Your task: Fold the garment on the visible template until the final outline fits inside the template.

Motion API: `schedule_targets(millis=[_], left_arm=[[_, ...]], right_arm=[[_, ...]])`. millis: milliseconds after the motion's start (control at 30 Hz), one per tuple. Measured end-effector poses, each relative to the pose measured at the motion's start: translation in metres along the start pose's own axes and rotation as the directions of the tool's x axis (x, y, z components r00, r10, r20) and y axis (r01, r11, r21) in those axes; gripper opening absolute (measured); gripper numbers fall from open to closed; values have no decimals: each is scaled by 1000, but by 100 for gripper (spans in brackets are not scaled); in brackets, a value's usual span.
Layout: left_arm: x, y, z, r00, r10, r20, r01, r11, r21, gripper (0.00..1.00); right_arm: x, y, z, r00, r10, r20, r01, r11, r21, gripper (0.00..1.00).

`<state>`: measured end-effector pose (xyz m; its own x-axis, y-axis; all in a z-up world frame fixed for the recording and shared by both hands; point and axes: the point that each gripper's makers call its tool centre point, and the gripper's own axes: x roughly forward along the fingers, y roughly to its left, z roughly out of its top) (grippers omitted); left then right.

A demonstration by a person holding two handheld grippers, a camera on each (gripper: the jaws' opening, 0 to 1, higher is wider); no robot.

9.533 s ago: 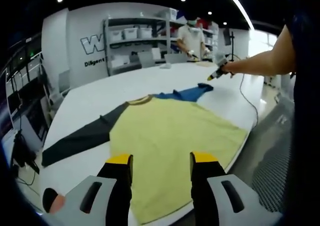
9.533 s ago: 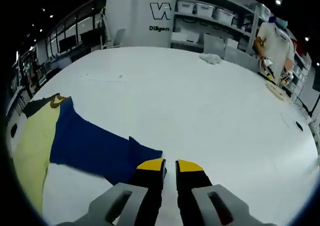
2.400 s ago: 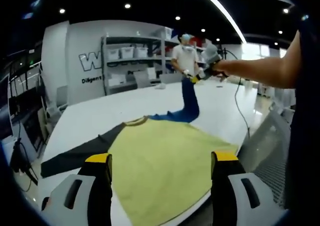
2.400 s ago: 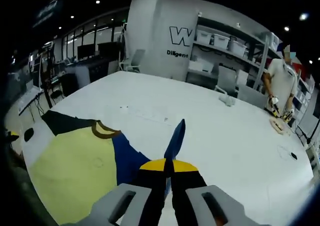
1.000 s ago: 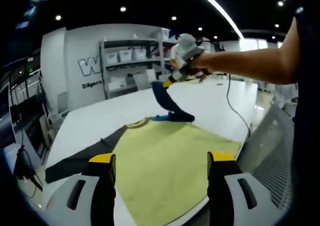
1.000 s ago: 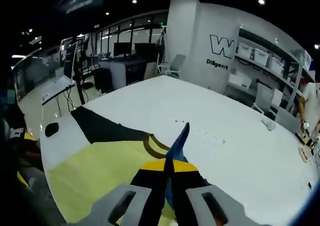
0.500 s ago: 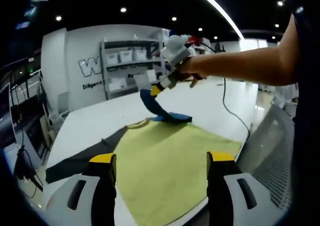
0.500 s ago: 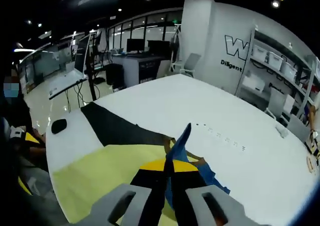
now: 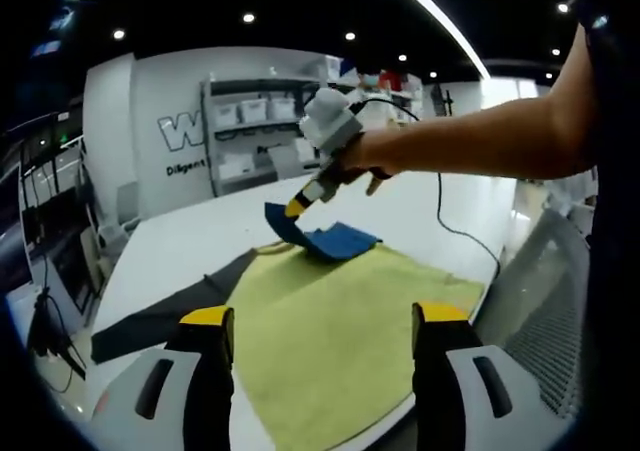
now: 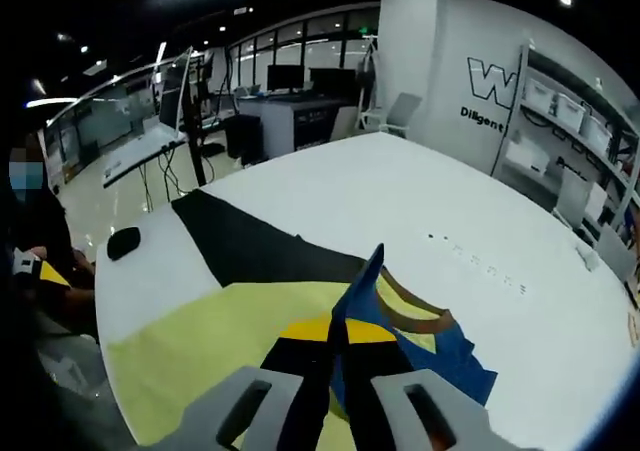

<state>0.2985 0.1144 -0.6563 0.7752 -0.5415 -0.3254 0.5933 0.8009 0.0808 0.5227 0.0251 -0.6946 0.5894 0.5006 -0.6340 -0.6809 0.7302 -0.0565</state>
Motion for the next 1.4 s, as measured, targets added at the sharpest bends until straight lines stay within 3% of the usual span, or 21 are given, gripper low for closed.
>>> schedule_targets(millis=[933, 1400], left_arm=[[2, 4, -6, 1000, 10, -23, -10, 1000, 3, 65], [2, 5, -7, 999, 17, -32, -17, 1000, 1, 65]], right_arm=[[80, 48, -24, 992, 100, -77, -97, 995, 36, 0], [81, 61, -25, 989, 135, -66, -131, 990, 53, 0]])
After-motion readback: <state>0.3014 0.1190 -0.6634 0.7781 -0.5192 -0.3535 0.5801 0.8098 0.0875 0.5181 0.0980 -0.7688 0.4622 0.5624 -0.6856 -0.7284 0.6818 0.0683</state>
